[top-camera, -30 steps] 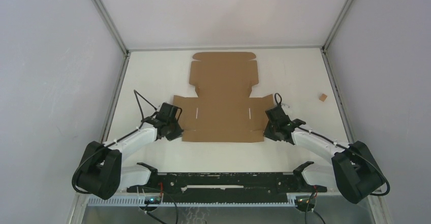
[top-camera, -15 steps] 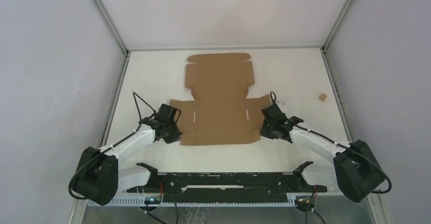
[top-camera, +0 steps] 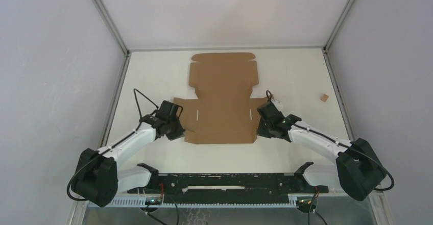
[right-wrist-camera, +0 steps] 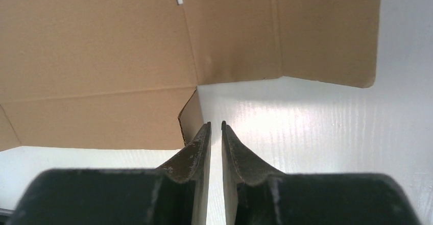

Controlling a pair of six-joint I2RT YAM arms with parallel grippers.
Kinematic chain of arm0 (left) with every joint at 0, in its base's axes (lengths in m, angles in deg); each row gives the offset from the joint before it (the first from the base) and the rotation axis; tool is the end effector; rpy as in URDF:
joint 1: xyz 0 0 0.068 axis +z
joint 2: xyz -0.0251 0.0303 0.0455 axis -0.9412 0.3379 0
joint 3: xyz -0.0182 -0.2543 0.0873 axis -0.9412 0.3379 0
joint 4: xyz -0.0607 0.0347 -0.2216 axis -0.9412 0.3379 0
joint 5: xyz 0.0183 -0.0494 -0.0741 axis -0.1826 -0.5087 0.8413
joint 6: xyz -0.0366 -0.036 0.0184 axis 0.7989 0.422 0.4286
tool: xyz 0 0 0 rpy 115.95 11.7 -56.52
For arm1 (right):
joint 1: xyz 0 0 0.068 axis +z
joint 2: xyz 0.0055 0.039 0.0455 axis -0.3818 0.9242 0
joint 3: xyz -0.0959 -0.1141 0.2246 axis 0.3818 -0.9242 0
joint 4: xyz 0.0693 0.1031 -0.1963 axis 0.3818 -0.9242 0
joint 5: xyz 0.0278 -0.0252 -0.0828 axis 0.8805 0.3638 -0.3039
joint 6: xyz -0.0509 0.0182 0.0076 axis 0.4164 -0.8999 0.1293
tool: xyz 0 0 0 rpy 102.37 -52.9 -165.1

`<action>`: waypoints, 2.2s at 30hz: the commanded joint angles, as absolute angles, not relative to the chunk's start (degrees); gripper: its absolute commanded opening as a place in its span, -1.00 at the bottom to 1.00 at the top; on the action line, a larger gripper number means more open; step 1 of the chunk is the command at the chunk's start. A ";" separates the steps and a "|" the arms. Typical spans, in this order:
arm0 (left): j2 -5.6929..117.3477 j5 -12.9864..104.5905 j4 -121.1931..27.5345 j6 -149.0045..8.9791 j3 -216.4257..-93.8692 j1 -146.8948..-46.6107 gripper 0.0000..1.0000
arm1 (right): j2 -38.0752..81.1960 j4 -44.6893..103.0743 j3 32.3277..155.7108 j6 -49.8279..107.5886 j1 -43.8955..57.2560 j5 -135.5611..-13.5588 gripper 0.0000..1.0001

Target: Fold the paper box

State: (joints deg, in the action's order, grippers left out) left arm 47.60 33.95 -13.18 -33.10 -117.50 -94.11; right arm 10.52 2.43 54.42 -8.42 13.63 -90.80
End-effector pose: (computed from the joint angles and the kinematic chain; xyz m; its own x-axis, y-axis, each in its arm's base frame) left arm 0.1650 -0.0704 0.1895 -0.8293 -0.4504 -0.3307 -0.3656 0.8849 -0.2885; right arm 0.1603 0.1101 0.1920 -0.8742 0.2147 -0.4355 0.1173 0.9638 0.2396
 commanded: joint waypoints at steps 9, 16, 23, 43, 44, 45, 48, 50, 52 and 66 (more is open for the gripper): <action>49.57 35.17 -13.77 -32.03 -124.55 -97.75 -0.99 | 14.53 3.20 59.48 -9.08 17.28 -92.49 -0.58; 52.34 34.74 -14.00 -31.34 -126.82 -100.33 -0.99 | 17.59 3.60 61.40 -9.05 19.21 -92.81 -0.58; 55.75 34.56 -14.98 -30.29 -128.53 -103.29 -0.99 | 21.01 2.80 64.52 -8.39 21.32 -93.78 -0.57; 65.64 35.43 -20.96 -28.87 -128.60 -107.27 -1.00 | 30.49 2.45 70.24 -6.83 25.78 -94.37 -0.56; 66.07 35.47 -21.20 -28.78 -128.52 -107.39 -1.00 | 30.98 2.67 70.24 -6.89 25.82 -94.21 -0.56; 66.52 35.58 -21.53 -28.70 -128.44 -107.51 -1.00 | 31.44 2.90 70.24 -6.98 26.02 -94.06 -0.57; 67.46 35.77 -22.33 -28.43 -128.12 -107.85 -1.00 | 33.00 3.45 70.22 -7.25 26.38 -93.74 -0.56; 67.94 35.94 -22.84 -28.21 -127.77 -108.11 -1.00 | 34.20 3.66 70.18 -7.41 26.69 -93.61 -0.56; 68.35 36.04 -23.27 -28.07 -127.58 -108.28 -1.00 | 34.95 3.92 70.15 -7.56 26.99 -93.48 -0.57; 69.35 36.57 -23.98 -27.82 -127.73 -108.67 -1.00 | 36.20 4.82 70.19 -7.71 27.37 -92.90 -0.57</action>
